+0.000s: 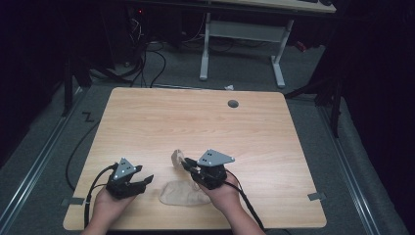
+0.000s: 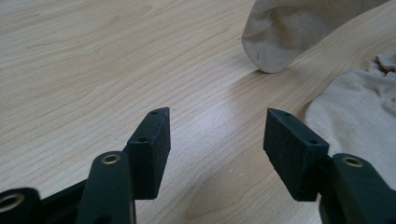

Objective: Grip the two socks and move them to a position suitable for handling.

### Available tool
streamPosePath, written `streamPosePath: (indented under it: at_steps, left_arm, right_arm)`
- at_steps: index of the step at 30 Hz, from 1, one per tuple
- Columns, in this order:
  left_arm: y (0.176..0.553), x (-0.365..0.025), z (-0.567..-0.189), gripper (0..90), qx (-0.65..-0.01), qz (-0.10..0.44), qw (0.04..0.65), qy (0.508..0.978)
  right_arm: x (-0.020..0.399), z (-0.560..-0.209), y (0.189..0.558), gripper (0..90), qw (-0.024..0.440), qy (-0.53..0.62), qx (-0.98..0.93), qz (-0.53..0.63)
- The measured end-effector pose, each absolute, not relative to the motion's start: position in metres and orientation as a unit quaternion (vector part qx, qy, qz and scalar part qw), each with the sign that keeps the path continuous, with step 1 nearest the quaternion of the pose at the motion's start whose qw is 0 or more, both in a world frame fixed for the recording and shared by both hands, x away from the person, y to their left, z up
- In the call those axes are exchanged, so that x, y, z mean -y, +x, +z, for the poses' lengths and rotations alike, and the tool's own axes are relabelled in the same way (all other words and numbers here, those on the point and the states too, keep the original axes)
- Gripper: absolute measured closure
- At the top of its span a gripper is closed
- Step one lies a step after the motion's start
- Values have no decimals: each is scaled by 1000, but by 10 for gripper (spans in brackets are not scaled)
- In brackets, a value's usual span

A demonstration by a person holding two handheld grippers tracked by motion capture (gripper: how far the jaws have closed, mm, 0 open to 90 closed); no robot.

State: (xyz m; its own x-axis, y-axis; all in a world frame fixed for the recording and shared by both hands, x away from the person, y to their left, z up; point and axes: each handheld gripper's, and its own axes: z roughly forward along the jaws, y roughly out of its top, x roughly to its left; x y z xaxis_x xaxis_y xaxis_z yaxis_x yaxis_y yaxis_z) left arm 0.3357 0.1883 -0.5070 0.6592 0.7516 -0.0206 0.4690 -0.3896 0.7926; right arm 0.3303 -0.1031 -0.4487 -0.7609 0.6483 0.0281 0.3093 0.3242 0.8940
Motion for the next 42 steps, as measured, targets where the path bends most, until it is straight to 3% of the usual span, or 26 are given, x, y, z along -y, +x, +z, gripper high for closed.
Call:
streamPosePath:
  at_steps: [7, 14, 33, 42]
  left_arm:
    - [336, -189, -507, 418, -376, 176, 405, 814]
    - [335, -189, -507, 419, -376, 177, 406, 814]
    - [335, -189, -507, 420, -376, 176, 403, 816]
    - [335, -188, -507, 420, -377, 176, 403, 815]
  right_arm:
    - [94, -436, 319, 807, 162, 276, -787, 528]
    - [98, -461, 337, 803, 133, 314, -794, 502]
    - [134, -505, 374, 744, 133, 415, -793, 426]
    - [161, -505, 376, 688, 164, 437, -784, 410]
